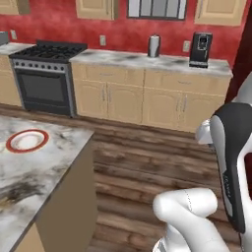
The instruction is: Pick lemon from the fridge and place it on the plate on the counter.
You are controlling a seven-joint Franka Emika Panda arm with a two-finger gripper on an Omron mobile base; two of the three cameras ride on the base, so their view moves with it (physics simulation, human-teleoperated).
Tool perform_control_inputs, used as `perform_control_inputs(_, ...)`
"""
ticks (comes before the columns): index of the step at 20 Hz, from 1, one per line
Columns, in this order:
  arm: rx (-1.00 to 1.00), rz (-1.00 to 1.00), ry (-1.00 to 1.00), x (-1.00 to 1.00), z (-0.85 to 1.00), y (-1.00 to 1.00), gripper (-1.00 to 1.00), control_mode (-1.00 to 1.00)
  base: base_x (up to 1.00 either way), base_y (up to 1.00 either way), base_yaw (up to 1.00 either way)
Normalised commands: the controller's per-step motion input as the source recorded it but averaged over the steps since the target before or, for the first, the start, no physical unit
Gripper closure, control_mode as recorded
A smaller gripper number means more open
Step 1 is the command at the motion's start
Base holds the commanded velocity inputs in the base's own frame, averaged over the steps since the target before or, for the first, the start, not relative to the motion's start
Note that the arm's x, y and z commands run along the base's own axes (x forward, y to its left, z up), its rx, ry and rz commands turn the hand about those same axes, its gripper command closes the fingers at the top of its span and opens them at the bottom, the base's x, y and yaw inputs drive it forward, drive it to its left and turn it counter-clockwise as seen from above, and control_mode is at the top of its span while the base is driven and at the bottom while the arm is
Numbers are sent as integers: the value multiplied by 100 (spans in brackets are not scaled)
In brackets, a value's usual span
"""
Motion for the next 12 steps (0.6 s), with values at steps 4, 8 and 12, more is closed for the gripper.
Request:
perform_control_inputs(4, 0, 0, 0, 0, 0, 0, 100, 100, 85, -21, 60)
perform_control_inputs(8, 0, 0, 0, 0, 0, 0, 100, 100, 64, -12, 68)
perform_control_inputs(12, 0, 0, 0, 0, 0, 0, 100, 100, 47, -12, 73)
